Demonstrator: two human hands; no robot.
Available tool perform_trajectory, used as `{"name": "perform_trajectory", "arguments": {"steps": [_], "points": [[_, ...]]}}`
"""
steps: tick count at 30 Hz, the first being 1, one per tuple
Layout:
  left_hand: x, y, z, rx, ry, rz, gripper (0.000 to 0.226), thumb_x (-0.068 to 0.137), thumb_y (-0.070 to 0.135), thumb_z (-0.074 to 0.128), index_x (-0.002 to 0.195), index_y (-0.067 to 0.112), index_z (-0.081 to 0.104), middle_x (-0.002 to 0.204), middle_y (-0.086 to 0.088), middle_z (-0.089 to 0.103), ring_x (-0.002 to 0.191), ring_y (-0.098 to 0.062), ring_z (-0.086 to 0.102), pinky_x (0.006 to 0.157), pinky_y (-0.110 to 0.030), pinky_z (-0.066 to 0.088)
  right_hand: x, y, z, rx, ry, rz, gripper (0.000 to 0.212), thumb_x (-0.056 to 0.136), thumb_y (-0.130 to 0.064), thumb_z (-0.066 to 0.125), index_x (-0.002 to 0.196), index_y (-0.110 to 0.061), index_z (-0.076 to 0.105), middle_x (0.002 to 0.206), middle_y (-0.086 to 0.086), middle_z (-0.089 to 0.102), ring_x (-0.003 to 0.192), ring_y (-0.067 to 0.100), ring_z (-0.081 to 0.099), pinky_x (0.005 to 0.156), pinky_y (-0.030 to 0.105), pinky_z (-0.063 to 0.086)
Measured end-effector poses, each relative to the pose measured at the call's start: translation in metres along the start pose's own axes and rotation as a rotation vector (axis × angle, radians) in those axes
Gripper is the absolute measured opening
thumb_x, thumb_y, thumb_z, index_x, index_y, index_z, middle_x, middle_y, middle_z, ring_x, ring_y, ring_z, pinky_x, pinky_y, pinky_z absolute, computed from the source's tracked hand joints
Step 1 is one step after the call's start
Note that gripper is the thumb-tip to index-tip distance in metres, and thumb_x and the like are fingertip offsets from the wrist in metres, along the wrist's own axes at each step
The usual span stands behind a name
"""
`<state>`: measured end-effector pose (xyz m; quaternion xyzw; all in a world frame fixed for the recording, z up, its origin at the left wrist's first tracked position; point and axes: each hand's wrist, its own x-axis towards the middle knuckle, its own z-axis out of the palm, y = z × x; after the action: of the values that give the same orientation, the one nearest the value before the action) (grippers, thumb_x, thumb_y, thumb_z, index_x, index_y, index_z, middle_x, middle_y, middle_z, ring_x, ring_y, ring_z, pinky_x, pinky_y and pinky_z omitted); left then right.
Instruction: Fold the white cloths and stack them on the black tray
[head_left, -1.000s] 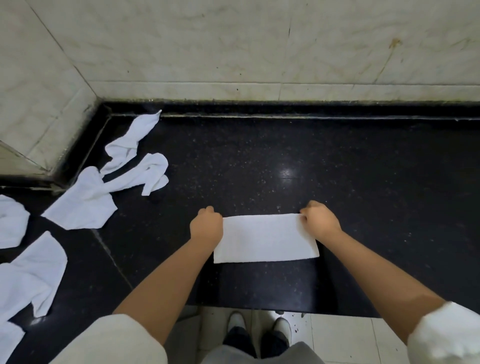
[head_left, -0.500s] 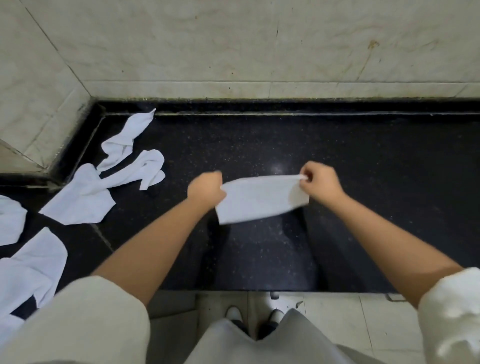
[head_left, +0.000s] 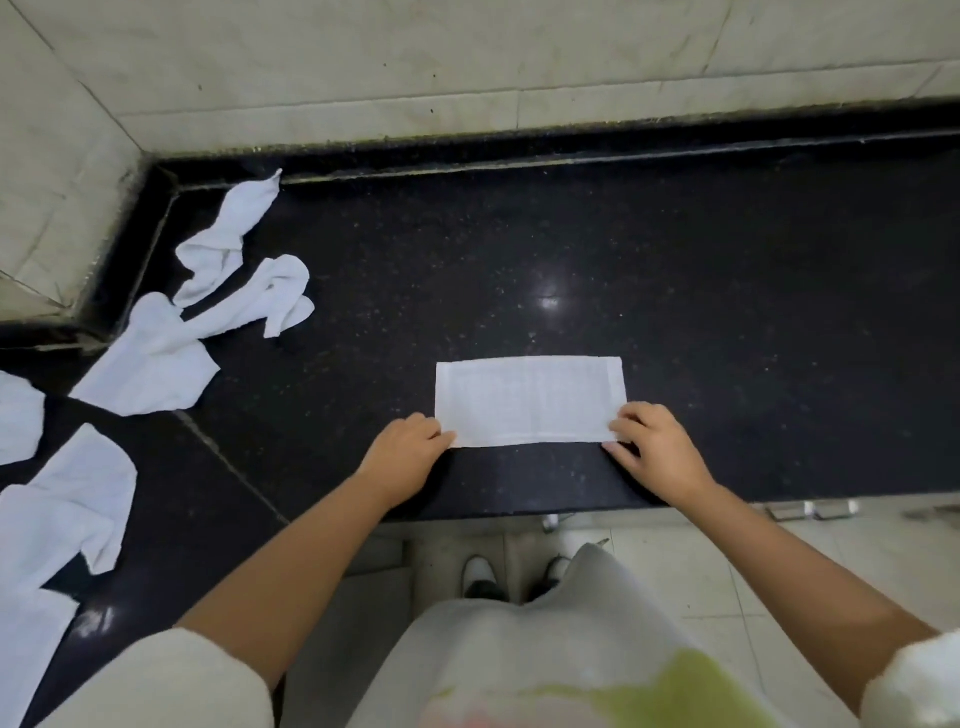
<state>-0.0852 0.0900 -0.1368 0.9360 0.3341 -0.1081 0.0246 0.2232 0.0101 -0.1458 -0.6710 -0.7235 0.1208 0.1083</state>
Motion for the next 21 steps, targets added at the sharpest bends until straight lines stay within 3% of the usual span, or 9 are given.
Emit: {"name": "perform_trajectory", "arguments": {"steps": [4,7,9,10,11,12,13,16,21], "points": [[0.001,0.001,-0.006,-0.051,0.149,-0.044,0.047,0.039,0.000,0.084,0.084,0.010,0.074,0.064,-0.003,0.065,0.052,-0.021,0.059,0.043,-0.022,0.048,-0.001,-0.004,-0.008,0.010,0.075,0.094,0.013,0.078,-0.014,0.070,0.082,-0.002,0.073,0.097,0.016,0.069,0.091,0.040,0.063,0.075,0.046,0.050],[0.017,0.008,-0.009,-0.141,0.273,-0.138,0.047,0.052,-0.003,0.074,0.099,0.000,0.068,0.077,-0.011,0.066,0.062,-0.028,0.063,0.046,-0.026,0.053,0.006,-0.015,-0.016,0.038,0.106,0.433,0.023,0.089,-0.018,0.055,0.103,-0.003,0.067,0.112,0.016,0.063,0.106,0.035,0.052,0.087,0.042,0.040],[0.034,0.019,-0.015,-0.160,0.313,-0.192,0.044,0.061,0.004,0.069,0.105,-0.001,0.066,0.092,-0.014,0.069,0.078,-0.030,0.068,0.058,-0.029,0.058,0.012,-0.020,-0.020,0.009,0.030,0.606,0.031,0.090,-0.027,0.052,0.110,-0.004,0.060,0.116,0.015,0.059,0.109,0.033,0.049,0.090,0.041,0.038],[0.044,0.025,-0.019,-0.213,0.290,-0.216,0.044,0.070,0.007,0.064,0.113,-0.001,0.062,0.108,-0.018,0.066,0.095,-0.033,0.066,0.074,-0.033,0.058,0.016,-0.022,-0.019,-0.001,-0.023,0.658,0.033,0.090,-0.031,0.051,0.109,-0.005,0.059,0.116,0.014,0.058,0.109,0.032,0.049,0.090,0.041,0.039],[0.054,0.031,-0.022,-0.269,0.229,-0.244,0.045,0.082,0.010,0.058,0.125,-0.001,0.053,0.129,-0.020,0.055,0.119,-0.035,0.055,0.095,-0.037,0.050,0.019,-0.026,-0.019,-0.006,-0.073,0.695,0.035,0.090,-0.033,0.049,0.107,-0.004,0.058,0.116,0.015,0.057,0.109,0.032,0.049,0.089,0.041,0.039],[0.063,0.035,-0.023,-0.300,0.136,-0.264,0.049,0.092,0.018,0.049,0.137,0.000,0.040,0.146,-0.018,0.037,0.137,-0.032,0.034,0.112,-0.037,0.032,0.022,-0.029,-0.018,0.006,-0.110,0.724,0.035,0.090,-0.033,0.048,0.106,-0.004,0.057,0.117,0.015,0.055,0.108,0.033,0.050,0.089,0.040,0.040],[0.072,0.038,-0.024,-0.320,0.054,-0.283,0.055,0.097,0.027,0.041,0.144,0.003,0.026,0.155,-0.014,0.018,0.145,-0.028,0.014,0.118,-0.036,0.015,0.025,-0.031,-0.015,0.031,-0.128,0.749,0.035,0.090,-0.032,0.047,0.106,-0.002,0.057,0.117,0.016,0.054,0.106,0.033,0.051,0.088,0.040,0.042],[0.088,0.049,-0.017,-0.324,-0.064,-0.332,0.064,0.099,0.041,0.029,0.149,0.009,0.006,0.158,-0.008,-0.005,0.146,-0.022,-0.008,0.119,-0.035,-0.002,0.032,-0.037,-0.013,0.079,-0.149,0.808,0.034,0.091,-0.027,0.045,0.109,0.000,0.055,0.119,0.017,0.053,0.105,0.033,0.055,0.086,0.039,0.045],[0.086,0.058,-0.001,-0.304,-0.019,-0.368,0.066,0.098,0.047,0.025,0.149,0.013,0.002,0.159,-0.005,-0.006,0.147,-0.019,-0.007,0.118,-0.035,-0.005,0.037,-0.041,-0.014,0.113,-0.160,0.855,0.026,0.090,-0.022,0.046,0.100,-0.002,0.058,0.111,0.015,0.057,0.098,0.031,0.057,0.083,0.038,0.045]]}}
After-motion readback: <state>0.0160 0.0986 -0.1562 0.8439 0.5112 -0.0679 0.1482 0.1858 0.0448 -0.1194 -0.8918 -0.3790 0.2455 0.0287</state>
